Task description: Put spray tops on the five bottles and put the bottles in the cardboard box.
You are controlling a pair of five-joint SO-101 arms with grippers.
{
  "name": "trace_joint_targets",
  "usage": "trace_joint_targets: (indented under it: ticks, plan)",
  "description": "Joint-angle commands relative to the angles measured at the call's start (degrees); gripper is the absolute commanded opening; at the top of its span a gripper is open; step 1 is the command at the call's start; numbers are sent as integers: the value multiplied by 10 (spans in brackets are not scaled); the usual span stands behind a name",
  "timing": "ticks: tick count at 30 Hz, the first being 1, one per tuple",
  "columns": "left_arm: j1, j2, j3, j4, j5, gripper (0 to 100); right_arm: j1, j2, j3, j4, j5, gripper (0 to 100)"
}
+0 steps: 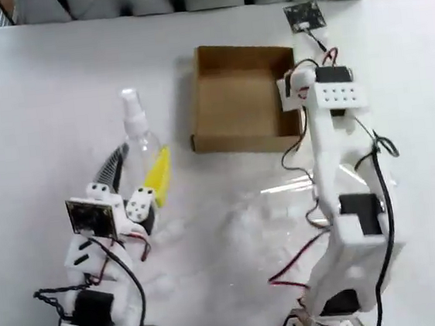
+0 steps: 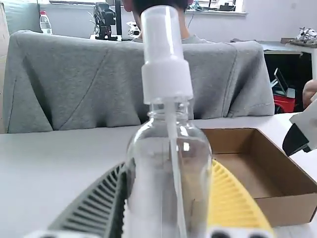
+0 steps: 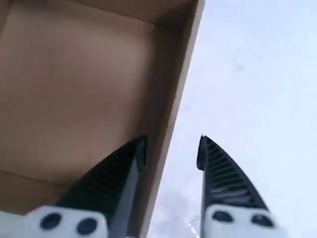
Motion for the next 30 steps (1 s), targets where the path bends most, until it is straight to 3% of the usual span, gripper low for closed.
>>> trace_joint_targets:
  ticks: [1, 8, 13, 17, 21, 30]
  plan:
    - [-7, -3, 0, -21, 6, 20, -1, 32, -53, 3, 5, 145]
    - [-15, -3, 0, -21, 6, 20, -28, 115, -95, 1, 8, 139]
    - [-22, -3, 0, -21, 6, 20, -60, 128, -92, 4, 10, 6]
    - [-22, -3, 0, -21, 6, 20, -83, 126, -91, 28, 18, 15]
    - [-22, -3, 0, -21, 6, 20, -102, 124, -92, 75, 97, 15]
    - [-22, -3, 0, -21, 6, 20, -115, 51, -22, 83, 84, 15]
